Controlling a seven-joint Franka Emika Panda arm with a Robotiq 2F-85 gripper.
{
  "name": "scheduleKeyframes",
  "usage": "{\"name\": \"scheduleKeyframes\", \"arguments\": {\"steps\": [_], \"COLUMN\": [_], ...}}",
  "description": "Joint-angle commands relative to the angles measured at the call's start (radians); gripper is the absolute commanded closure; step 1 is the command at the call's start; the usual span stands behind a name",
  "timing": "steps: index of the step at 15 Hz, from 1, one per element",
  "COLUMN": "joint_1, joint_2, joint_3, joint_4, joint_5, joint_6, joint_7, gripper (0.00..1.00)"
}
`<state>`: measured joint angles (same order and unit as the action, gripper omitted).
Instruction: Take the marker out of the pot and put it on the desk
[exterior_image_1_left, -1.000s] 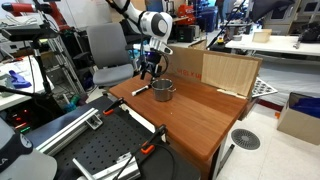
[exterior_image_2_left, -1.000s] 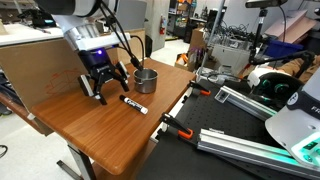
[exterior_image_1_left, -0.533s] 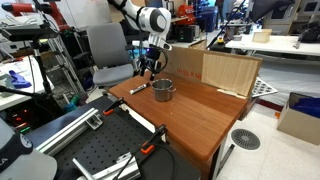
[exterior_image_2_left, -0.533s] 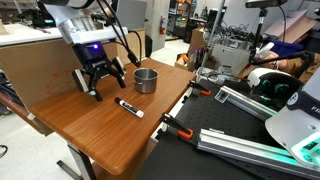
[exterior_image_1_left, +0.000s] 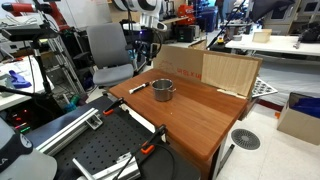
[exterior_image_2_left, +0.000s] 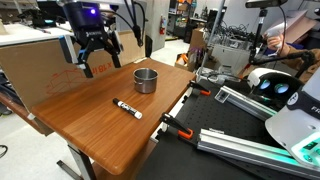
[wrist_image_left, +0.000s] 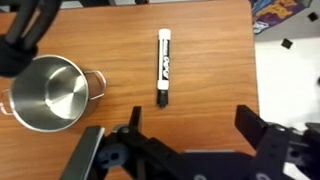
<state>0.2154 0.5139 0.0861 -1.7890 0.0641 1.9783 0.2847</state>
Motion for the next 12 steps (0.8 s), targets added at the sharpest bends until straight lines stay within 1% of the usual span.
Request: {"name": "scheduleKeyframes", "arguments": {"steps": [1,2,3,5,12], "joint_1": [0.008,0.0,-0.001,-0.002,-0.002], "joint_2": [-0.172,-0.086,-0.122,-0.156,-0.157], "joint_3": [-0.002,0.004,0.005,0.007,0.006], "joint_4": [-0.222,-0.098,-0.143,-0.191,-0.203], "joint_5": [-0.001,-0.002,-0.003,-0.003,-0.003], "joint_6": [0.241,0.112,0.157,0.195,0.216], "joint_7": [0.036,0.01,0.017,0.021,0.023], "gripper": [0.0,0.0,0.0,0.0,0.0]}}
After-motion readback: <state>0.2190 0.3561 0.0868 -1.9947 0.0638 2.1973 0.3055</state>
